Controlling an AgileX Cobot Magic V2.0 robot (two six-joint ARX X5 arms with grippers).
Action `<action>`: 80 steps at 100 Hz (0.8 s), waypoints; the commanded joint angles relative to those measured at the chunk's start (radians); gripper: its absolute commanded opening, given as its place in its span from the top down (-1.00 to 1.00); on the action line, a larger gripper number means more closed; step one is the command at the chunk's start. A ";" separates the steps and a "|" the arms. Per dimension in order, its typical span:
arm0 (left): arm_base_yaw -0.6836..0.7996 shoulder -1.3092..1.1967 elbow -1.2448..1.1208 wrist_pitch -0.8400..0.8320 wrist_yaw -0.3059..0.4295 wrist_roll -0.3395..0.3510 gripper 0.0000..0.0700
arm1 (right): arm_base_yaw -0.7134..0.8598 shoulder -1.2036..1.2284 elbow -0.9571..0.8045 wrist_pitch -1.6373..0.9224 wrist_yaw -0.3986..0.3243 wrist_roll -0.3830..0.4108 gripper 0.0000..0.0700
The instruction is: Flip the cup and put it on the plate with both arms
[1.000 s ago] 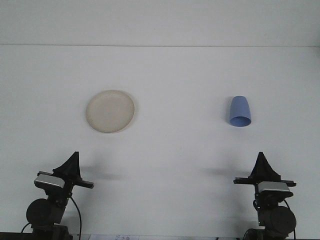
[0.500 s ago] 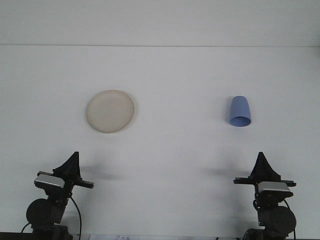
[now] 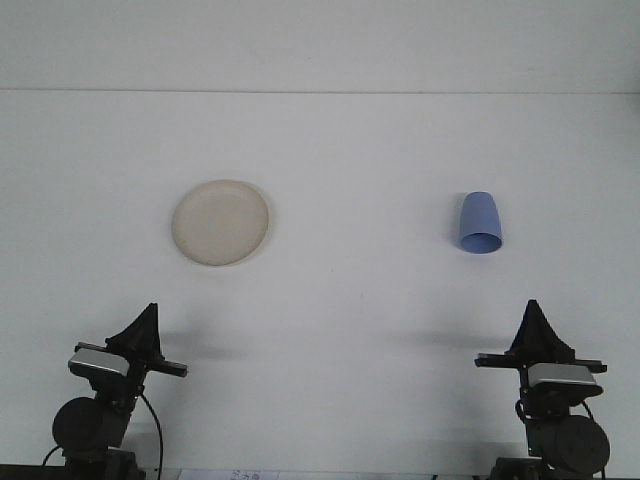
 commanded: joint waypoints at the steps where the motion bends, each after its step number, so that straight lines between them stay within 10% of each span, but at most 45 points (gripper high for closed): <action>1: -0.001 -0.002 -0.019 0.010 0.000 -0.002 0.96 | 0.000 0.043 0.087 -0.107 0.002 0.000 1.00; 67: -0.001 -0.002 -0.019 0.010 0.000 -0.002 0.96 | 0.000 0.613 0.499 -0.340 0.000 0.006 0.99; 80: -0.001 -0.002 -0.019 0.010 0.000 -0.002 0.96 | 0.000 0.657 0.499 -0.337 0.000 0.006 0.32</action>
